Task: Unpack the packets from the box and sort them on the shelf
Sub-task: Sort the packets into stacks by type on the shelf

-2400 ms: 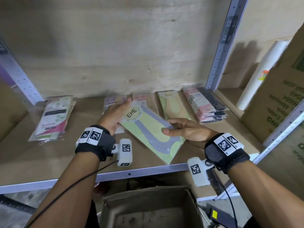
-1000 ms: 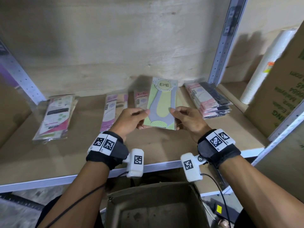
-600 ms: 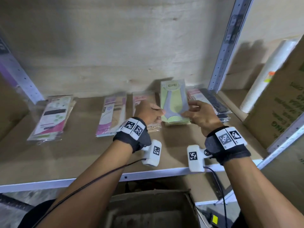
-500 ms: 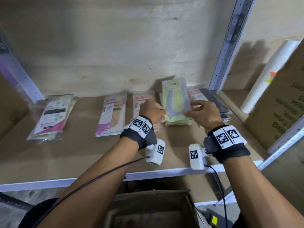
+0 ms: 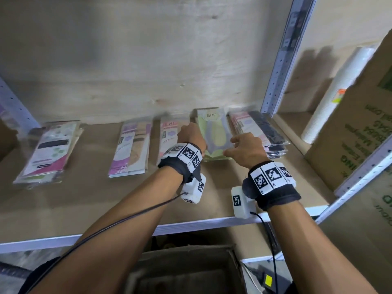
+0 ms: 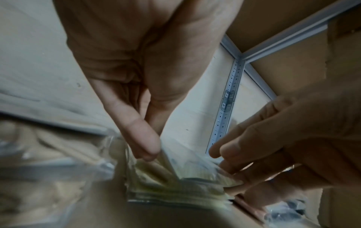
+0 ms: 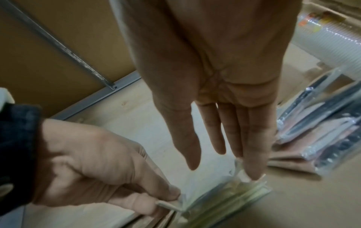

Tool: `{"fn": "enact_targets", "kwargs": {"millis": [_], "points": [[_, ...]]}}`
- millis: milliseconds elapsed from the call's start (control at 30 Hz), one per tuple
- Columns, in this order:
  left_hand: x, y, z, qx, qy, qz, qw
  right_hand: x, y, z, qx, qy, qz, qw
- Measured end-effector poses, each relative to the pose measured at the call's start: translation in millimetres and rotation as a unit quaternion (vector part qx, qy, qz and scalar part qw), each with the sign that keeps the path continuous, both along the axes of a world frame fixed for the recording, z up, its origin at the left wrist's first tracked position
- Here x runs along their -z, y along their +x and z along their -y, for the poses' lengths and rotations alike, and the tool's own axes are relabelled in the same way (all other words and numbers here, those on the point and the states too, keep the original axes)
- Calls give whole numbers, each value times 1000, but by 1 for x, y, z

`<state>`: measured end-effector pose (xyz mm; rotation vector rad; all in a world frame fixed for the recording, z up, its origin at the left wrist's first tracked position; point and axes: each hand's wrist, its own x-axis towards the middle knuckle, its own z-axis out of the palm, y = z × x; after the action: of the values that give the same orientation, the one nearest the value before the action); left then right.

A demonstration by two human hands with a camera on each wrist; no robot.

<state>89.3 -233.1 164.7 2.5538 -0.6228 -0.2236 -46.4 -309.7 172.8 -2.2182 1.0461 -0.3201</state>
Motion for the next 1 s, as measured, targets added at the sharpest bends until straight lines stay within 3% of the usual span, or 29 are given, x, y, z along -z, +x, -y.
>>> {"fn": "enact_targets", "kwargs": {"millis": [200, 1000], "points": [[10, 1, 3, 18, -17, 16, 1000, 2, 0, -6, -21, -9, -34, 999], [4, -8, 11, 54, 78, 65, 993, 4, 0, -5, -37, 13, -44, 998]]}}
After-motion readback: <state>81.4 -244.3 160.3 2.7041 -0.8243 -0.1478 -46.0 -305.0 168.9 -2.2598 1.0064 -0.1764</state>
